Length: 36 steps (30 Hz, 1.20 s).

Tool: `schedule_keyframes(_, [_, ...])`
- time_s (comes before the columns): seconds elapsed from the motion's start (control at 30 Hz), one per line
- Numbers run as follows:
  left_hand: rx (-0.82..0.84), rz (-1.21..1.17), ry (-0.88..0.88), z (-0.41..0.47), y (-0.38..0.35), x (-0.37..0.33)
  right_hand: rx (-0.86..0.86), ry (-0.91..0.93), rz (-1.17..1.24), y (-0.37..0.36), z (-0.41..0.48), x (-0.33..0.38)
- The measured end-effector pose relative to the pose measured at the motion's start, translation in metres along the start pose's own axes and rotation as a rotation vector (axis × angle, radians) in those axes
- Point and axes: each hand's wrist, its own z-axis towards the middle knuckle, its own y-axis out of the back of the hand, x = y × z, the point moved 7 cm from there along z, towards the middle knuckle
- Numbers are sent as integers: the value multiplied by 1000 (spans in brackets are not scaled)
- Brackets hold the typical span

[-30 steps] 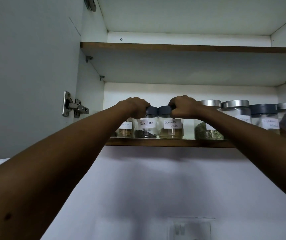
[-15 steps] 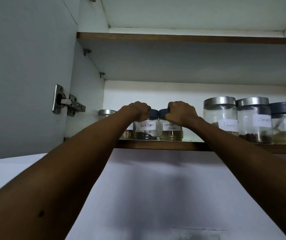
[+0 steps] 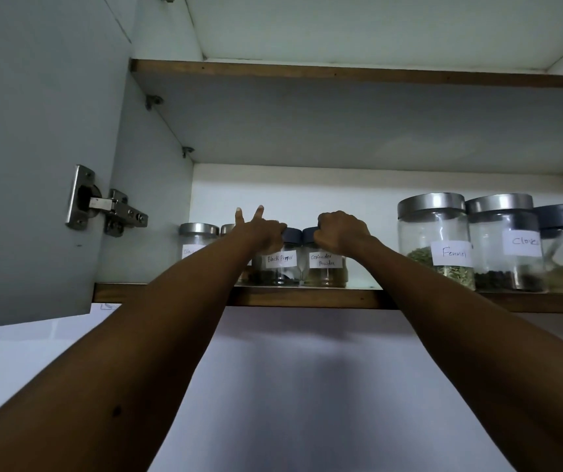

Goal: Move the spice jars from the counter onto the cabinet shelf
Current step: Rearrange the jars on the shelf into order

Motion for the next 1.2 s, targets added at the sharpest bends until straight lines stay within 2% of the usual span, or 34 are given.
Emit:
schedule_keyframes(0.27, [-64, 37, -6, 7, -8, -2, 169, -1, 66, -21, 21, -14])
schedule_keyframes(0.47, [-126, 86, -8, 5, -12, -4, 223, -5, 113, -32, 26, -20])
schedule_keyframes(0.63, [-186, 123, -46, 3, -18, -2, 172, -2, 127, -38, 23, -21])
schedule_keyframes(0.73, [-291, 101, -54, -2, 0, -6, 129, 43, 91, -36, 21, -18])
schedule_keyframes(0.87, [-454, -130, -90, -34, 37, -35, -100, 40, 19, -12, 16, -19])
schedule_keyframes(0.93, [-441, -251, -63, -52, 41, -49, -182, 20, 3, -1, 11, -17])
schedule_keyframes(1.07, [-232, -380, 16, -77, 20, -65, -219, 33, -34, 5, 4, -13])
schedule_keyframes(1.13, [-250, -429, 42, -89, 11, -67, -230, 37, -68, 5, 3, -13])
schedule_keyframes(1.2, [-371, -425, 79, -102, 10, -68, -248, 46, -96, 7, 1, -12])
